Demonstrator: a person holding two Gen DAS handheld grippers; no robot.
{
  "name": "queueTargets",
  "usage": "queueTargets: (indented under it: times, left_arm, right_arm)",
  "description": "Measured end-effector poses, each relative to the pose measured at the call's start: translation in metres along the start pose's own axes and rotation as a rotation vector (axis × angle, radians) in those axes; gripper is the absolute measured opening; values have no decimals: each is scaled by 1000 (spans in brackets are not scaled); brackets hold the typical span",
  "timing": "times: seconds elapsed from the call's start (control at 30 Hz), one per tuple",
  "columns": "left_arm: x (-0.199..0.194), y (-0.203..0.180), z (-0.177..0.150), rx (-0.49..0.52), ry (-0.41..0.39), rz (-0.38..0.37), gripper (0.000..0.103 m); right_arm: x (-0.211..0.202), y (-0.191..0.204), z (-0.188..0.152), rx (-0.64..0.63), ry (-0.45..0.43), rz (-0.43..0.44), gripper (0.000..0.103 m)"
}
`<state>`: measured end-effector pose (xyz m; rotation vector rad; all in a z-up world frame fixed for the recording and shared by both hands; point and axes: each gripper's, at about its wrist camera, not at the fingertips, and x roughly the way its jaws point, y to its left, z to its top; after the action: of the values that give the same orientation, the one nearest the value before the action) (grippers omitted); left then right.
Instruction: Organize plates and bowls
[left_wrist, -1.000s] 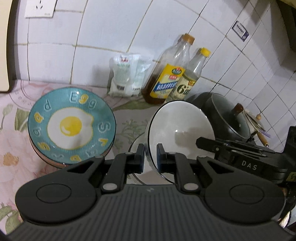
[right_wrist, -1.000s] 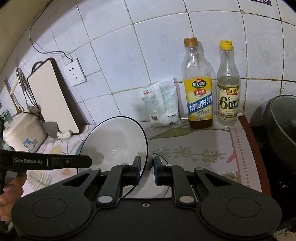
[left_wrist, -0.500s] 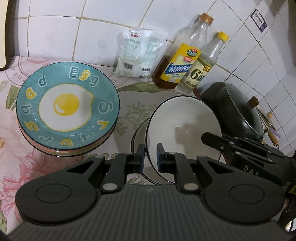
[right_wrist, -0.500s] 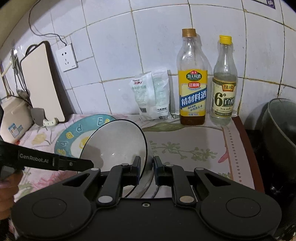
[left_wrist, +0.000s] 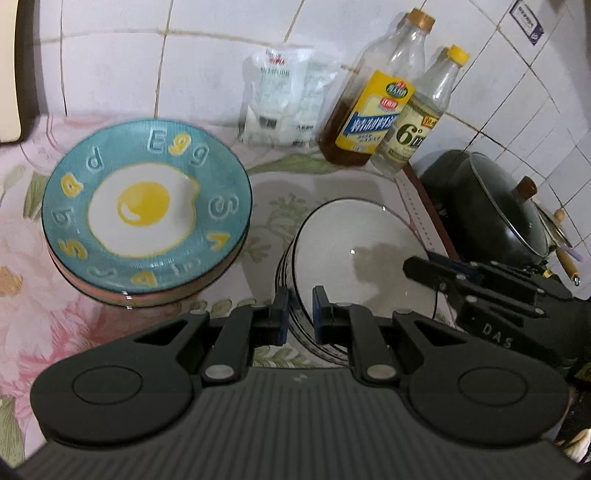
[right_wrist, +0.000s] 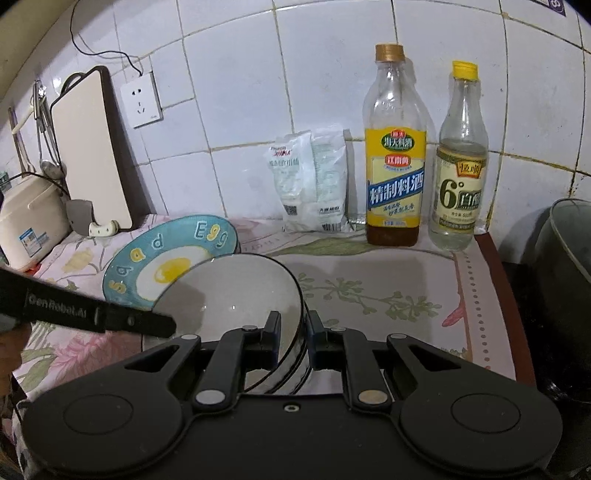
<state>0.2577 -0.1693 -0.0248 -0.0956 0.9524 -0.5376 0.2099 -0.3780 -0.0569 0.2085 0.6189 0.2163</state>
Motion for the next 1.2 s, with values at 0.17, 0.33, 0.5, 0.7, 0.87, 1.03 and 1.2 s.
queueTargets:
  times: [0.17,0.33,0.5,0.7,0.87,1.03,1.2]
  left_arm:
    - [-8,-2,-1,12,-29,-7,16]
    - [-29,0,-8,27,-94,-20,30]
    - [-59,1,-19,35,-191,-36,47]
    - [-88,-2,-42,112,-293,-36,61]
    - [-98,-4,-64,169,-356,-41,67]
    - [-91,3,-79,153,-371,-98,71]
    - [-75,14,-94,137,-394,-133,74]
  right_arm:
    - [1,8,-6,-53,-7,-39,19]
    - [-28,13,-12,-63,-81,-16,37]
    - [-65,22,-21,-88,-153,32,55]
    - [-85,36,-39,-86,-158,69,62]
    - [-88,45,-62,-118,-159,68,65]
    - [-81,46,-79,-91,-140,82,68]
    - [-60,48,-98,-82,-116,63,70]
